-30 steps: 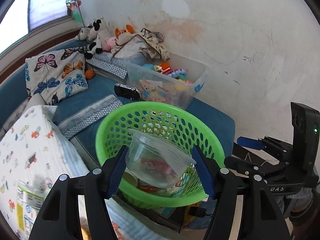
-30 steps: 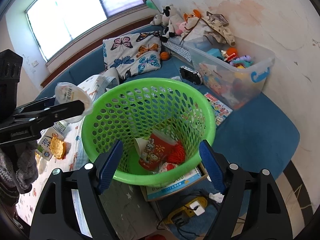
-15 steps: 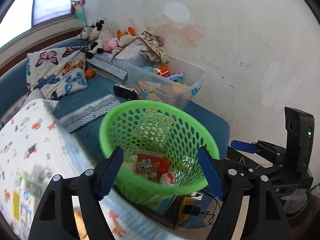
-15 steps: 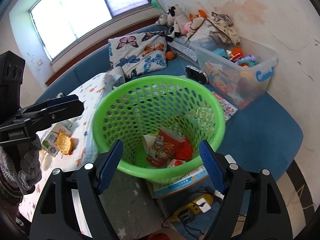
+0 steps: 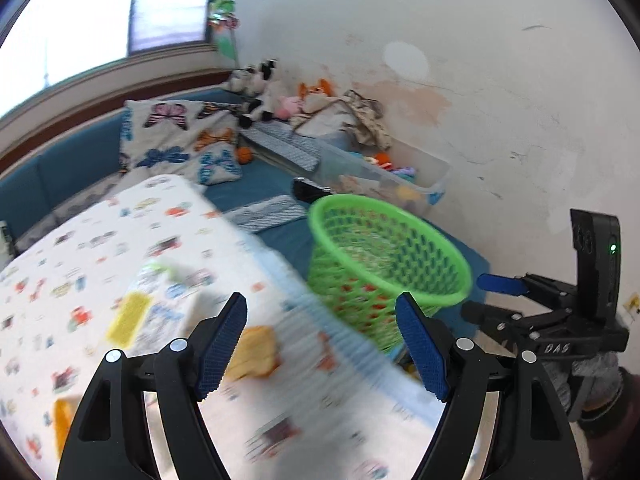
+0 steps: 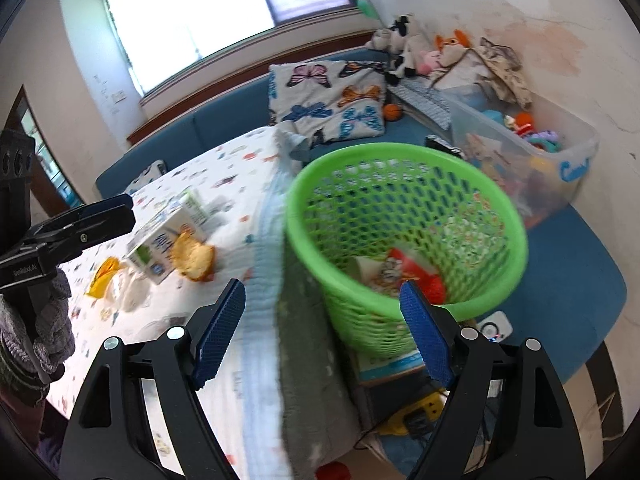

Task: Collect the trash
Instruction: 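Move both grippers back over the table toward the clear lid and yellow snack bag, then grasp the clear round lid with right gripper while left gripper grasps the yellow snack bag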

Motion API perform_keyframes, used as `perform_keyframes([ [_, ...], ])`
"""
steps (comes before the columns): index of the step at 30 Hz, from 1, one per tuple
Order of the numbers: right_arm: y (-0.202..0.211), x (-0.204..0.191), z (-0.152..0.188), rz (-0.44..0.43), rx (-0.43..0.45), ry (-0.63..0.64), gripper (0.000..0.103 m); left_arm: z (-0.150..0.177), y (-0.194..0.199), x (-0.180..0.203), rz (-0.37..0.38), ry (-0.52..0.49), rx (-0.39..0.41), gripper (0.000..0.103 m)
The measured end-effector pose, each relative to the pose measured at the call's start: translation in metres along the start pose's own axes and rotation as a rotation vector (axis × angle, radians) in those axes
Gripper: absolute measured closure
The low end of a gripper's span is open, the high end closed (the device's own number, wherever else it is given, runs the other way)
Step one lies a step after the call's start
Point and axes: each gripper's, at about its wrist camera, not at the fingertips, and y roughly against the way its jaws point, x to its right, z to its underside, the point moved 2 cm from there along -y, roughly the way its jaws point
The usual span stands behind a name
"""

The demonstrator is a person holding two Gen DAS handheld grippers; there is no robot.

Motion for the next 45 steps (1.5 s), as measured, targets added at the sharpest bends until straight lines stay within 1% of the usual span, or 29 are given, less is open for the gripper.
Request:
perform_keyframes([
  [7,-0.009,-0.051,0.014,-0.06,-0.039,0.07,0.021,0.033,0.043,-0.048,-0.076,0.091,0.034,0.028],
  [11,-0.017,-0.083,0.027,-0.096,-0.069,0.121,0.018,0.054,0.064,-0.073,-0.12,0.137,0.047,0.028],
  [13,-0.021,-0.1,0.036,-0.12,-0.089,0.151,0.017,0.062,0.07,-0.082,-0.146,0.146,0.05,0.028],
  [19,-0.037,-0.143,0.057,-0.172,-0.146,0.239,0.012,0.088,0.09,-0.11,-0.192,0.2,0.055,0.028],
  [23,-0.051,-0.164,0.07,-0.179,-0.185,0.291,0.009,0.104,0.101,-0.125,-0.217,0.232,0.055,0.027],
  [26,-0.06,-0.175,0.078,-0.167,-0.201,0.332,0.007,0.114,0.106,-0.132,-0.222,0.256,0.054,0.027],
  [30,-0.069,-0.184,0.089,-0.16,-0.226,0.368,0.006,0.124,0.108,-0.138,-0.23,0.274,0.045,0.027],
  [32,-0.073,-0.186,0.092,-0.132,-0.23,0.389,0.006,0.127,0.108,-0.14,-0.23,0.277,0.042,0.027],
  [37,-0.08,-0.186,0.098,-0.101,-0.244,0.428,0.005,0.133,0.108,-0.143,-0.231,0.271,0.032,0.027],
  [39,-0.082,-0.185,0.099,-0.09,-0.245,0.433,0.005,0.136,0.107,-0.145,-0.233,0.27,0.024,0.027],
  [45,-0.09,-0.184,0.099,-0.093,-0.261,0.432,0.005,0.145,0.1,-0.148,-0.239,0.258,-0.01,0.027],
])
